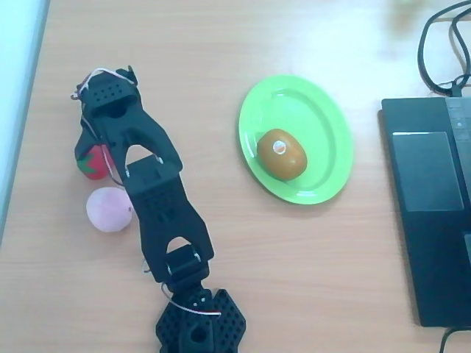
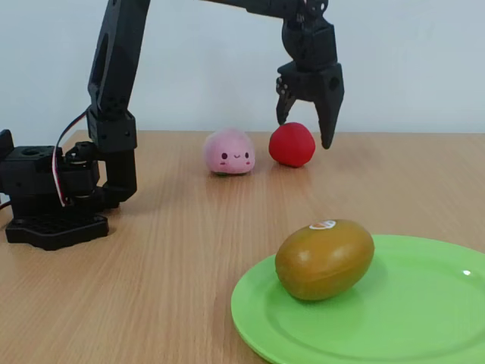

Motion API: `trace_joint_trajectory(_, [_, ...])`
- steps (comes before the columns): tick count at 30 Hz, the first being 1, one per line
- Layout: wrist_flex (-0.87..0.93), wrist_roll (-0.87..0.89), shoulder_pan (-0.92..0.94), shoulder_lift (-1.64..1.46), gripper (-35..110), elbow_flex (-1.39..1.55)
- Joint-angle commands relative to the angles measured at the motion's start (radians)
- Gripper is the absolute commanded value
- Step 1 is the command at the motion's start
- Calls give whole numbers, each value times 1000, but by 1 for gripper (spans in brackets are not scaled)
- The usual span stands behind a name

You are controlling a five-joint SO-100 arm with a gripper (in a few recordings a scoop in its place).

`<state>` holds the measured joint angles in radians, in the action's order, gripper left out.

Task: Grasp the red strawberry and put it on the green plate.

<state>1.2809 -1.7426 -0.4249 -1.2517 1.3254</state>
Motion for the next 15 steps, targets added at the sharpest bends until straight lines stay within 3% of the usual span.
trace_joint_trajectory(1, [-8, 5, -32, -5, 50, 5])
trace_joint_trajectory(15, [-6, 74, -94, 55, 46, 6])
